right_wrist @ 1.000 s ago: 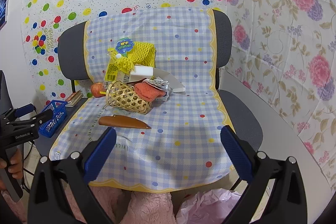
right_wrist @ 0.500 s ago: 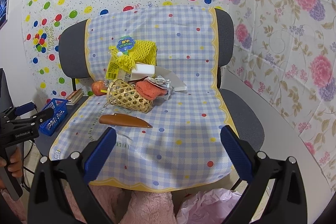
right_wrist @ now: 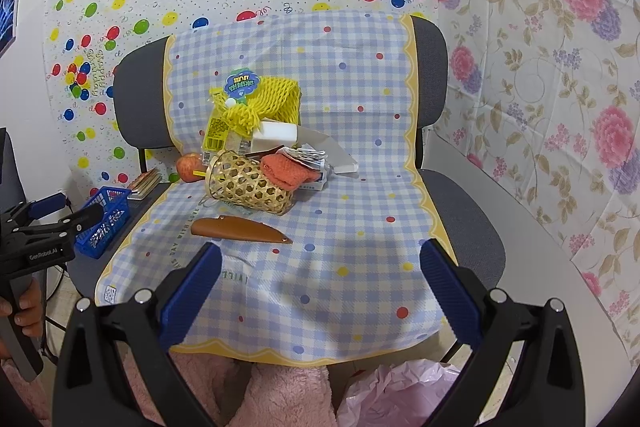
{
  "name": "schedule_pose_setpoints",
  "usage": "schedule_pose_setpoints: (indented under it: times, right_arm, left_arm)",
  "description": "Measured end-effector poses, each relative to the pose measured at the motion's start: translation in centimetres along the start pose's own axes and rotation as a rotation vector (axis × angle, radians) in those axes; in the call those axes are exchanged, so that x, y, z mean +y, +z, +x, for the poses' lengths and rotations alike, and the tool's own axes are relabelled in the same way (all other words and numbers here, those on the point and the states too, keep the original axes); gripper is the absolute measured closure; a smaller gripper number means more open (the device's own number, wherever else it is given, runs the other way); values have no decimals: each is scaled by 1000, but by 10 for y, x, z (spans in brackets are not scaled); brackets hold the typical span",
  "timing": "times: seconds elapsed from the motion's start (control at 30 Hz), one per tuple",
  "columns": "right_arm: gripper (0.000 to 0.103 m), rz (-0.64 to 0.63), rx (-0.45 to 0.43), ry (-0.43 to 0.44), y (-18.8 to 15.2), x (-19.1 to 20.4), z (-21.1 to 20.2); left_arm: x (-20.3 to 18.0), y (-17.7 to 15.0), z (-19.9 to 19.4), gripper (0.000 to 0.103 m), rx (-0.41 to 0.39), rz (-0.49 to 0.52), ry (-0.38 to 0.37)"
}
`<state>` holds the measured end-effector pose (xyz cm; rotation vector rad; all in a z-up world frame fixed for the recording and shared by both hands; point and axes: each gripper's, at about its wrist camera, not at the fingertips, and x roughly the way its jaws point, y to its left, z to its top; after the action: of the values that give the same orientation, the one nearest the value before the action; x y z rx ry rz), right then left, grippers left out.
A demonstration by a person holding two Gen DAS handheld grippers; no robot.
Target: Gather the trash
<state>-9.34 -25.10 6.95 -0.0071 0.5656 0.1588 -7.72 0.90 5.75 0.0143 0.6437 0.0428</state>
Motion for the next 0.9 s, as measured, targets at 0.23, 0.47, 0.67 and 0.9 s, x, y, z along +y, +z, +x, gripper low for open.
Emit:
schedule_pose_setpoints:
  times: [0.23, 0.47, 0.67, 0.9]
  right_arm:
    - [6, -21, 15, 43, 6, 10, 12]
    - [6, -71, 73, 56, 33, 30, 48]
    - [6, -55, 31, 93, 59, 37, 75]
    - [6, -42, -15, 94, 87, 28, 102]
  left_arm:
    - [5, 0, 4, 7, 7, -5, 14]
    - [27, 9, 19, 7, 19, -41, 9]
    - [36, 35, 41, 7, 13, 5, -16]
    - [39, 83, 81, 7, 5, 14, -112]
